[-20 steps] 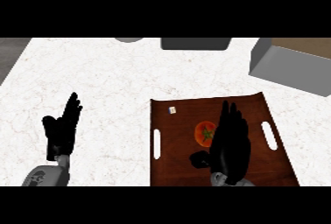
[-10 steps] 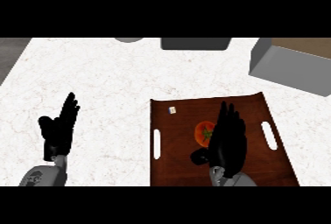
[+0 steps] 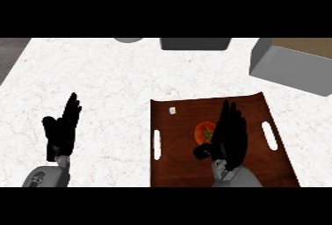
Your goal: Pick the tomato from the tray and place it in the cardboard box
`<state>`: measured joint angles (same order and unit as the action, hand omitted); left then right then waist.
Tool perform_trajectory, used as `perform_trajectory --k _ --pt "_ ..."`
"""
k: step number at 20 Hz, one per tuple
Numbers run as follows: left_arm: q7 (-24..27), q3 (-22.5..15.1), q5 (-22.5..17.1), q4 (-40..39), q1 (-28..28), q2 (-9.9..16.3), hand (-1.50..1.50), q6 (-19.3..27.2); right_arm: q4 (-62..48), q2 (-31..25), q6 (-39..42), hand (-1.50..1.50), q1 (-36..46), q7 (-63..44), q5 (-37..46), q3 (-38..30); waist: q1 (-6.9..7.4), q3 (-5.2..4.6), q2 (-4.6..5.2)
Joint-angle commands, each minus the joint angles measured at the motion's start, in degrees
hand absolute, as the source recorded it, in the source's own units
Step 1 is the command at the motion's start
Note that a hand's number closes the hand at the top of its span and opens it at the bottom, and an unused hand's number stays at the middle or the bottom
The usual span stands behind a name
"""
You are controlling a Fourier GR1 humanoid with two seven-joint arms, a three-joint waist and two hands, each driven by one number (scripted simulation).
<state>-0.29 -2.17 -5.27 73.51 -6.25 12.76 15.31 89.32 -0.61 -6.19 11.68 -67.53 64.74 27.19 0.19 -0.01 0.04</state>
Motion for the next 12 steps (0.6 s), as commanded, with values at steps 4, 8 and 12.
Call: perform_trajectory --k 4,8,12 --pt "-1.5 0.6 0.8 1.0 -0.8 -0.7 0.00 1.0 -3.7 0.6 -5.8 -1.50 2.7 -10.2 -1.2 1.3 0.16 0.01 0.00" --pt "-3.1 0.4 0.6 7.2 3.7 0.4 0.00 -0.9 -12.8 0.6 -8.3 1.50 7.7 -4.7 -3.6 0.2 0.56 0.03 -0.03" --pt "1.3 0.9 1.2 3.5 5.0 -0.9 0.00 -1.7 -10.6 0.6 -9.1 1.50 5.5 -1.9 3.8 0.1 0.18 0.01 -0.08"
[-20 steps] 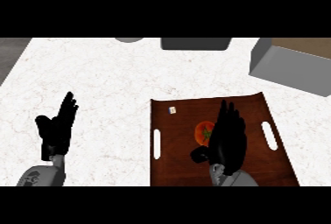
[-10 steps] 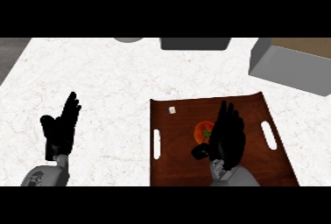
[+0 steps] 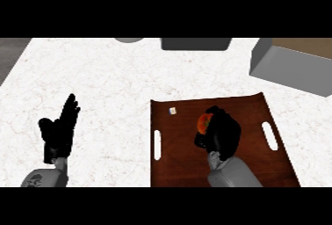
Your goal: Pick the tomato from the tray and place it in the cardboard box
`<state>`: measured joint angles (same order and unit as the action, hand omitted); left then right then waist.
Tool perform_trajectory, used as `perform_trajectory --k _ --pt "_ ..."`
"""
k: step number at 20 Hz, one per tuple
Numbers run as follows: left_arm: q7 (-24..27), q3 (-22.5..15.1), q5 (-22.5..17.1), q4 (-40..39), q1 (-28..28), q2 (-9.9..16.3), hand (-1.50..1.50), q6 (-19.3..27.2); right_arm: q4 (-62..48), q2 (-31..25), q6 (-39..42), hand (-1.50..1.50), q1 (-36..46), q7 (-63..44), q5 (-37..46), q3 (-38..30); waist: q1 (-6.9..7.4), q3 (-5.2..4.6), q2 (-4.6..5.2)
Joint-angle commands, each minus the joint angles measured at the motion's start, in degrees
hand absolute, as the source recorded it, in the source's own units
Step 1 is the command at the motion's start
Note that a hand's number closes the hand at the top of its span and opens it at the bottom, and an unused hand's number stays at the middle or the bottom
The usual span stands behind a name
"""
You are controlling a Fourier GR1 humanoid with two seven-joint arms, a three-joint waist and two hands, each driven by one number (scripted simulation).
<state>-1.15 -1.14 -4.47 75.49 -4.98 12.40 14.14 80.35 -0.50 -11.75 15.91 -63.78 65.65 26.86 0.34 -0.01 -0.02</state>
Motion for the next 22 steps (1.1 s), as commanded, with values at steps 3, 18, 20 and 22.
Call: perform_trajectory --k 3,18,20,22 --pt "-0.6 -1.2 2.4 3.7 2.9 -1.9 0.00 2.1 -5.8 0.5 -5.3 1.50 3.0 -1.7 4.3 -3.4 0.04 0.02 0.00" --pt "-1.6 1.4 1.5 1.1 0.3 -1.5 0.00 1.1 16.6 -25.8 19.9 1.50 -7.9 39.7 -16.9 5.0 -1.68 0.00 -0.34" --pt "2.0 1.7 0.9 -1.4 1.4 -2.3 0.00 -0.2 23.1 -30.1 20.9 1.50 -9.5 42.1 -17.8 3.2 -1.62 -0.04 -0.25" --pt "-0.1 0.2 2.5 1.2 1.3 -2.2 0.00 0.7 30.7 -34.1 23.5 1.50 -10.3 43.2 -21.2 -1.3 -1.58 -0.01 -0.35"
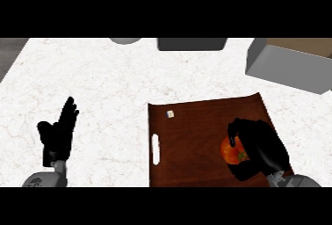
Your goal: Pick the tomato from the tray and place it in the cardboard box
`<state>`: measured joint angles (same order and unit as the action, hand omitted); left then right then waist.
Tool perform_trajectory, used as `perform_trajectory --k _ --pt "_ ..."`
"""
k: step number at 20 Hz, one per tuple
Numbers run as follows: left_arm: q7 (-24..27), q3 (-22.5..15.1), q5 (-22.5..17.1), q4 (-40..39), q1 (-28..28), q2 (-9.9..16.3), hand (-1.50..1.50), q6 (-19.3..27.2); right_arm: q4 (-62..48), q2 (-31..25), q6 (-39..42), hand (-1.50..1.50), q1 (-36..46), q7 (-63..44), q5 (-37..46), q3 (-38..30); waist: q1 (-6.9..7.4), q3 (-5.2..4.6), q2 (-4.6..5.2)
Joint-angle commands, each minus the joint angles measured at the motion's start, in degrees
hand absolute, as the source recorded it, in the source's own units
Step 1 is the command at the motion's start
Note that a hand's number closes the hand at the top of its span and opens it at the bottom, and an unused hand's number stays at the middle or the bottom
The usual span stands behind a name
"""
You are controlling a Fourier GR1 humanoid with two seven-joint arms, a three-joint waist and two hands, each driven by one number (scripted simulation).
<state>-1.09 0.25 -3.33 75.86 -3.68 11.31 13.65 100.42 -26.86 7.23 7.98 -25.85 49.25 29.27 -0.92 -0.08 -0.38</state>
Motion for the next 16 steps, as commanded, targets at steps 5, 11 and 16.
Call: perform_trajectory --k 5,11,16 --pt "-0.5 1.1 0.3 -0.5 -2.0 0.1 0.00 0.4 24.0 -9.9 9.1 1.50 -2.0 2.2 -13.3 -15.4 -0.47 0.03 0.11" --pt "-2.1 2.1 -0.4 1.7 -1.4 1.1 0.00 -1.1 27.7 -11.2 14.6 1.50 0.0 -0.8 -21.8 -29.6 0.69 0.07 0.29" --pt "-2.3 2.4 -0.3 1.0 -0.8 1.7 0.00 -2.9 24.0 -14.3 17.8 1.50 2.3 1.1 -23.6 -38.7 0.82 0.08 0.32"
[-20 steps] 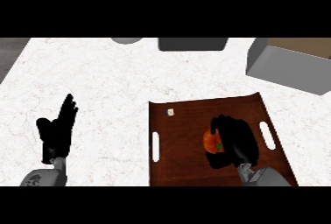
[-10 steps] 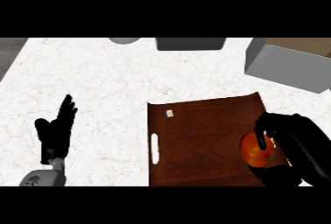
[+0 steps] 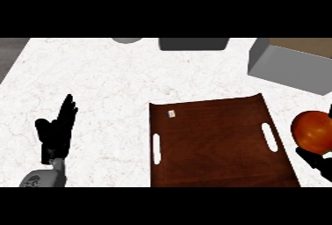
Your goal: Pick the tomato from the tray and place it in the cardboard box
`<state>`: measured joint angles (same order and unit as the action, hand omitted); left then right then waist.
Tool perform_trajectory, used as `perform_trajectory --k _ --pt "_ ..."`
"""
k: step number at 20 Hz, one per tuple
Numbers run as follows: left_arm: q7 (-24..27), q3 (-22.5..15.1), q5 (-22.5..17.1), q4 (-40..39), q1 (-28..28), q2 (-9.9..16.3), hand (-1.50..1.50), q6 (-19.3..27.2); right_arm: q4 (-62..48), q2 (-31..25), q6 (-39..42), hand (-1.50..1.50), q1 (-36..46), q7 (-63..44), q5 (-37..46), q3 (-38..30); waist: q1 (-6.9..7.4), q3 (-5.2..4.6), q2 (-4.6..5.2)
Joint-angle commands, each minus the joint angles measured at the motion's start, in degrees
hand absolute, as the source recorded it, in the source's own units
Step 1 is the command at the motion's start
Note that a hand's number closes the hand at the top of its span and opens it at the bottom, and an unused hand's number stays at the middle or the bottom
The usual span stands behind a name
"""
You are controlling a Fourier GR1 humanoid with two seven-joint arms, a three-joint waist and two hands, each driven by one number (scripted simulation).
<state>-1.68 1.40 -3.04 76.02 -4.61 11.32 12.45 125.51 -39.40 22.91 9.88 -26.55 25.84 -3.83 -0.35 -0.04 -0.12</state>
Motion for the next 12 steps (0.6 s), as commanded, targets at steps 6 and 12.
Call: perform_trajectory --k 6,12 --pt "0.3 0.5 0.1 0.7 0.9 -0.4 0.00 -1.5 -18.6 -3.2 -0.2 1.50 8.8 12.5 -1.4 -12.6 0.68 0.06 0.17" --pt "-0.2 -0.2 1.5 1.5 0.9 -0.6 0.00 -0.9 -41.2 -3.8 -5.3 1.50 21.1 20.6 3.5 -10.1 2.09 0.07 0.46"
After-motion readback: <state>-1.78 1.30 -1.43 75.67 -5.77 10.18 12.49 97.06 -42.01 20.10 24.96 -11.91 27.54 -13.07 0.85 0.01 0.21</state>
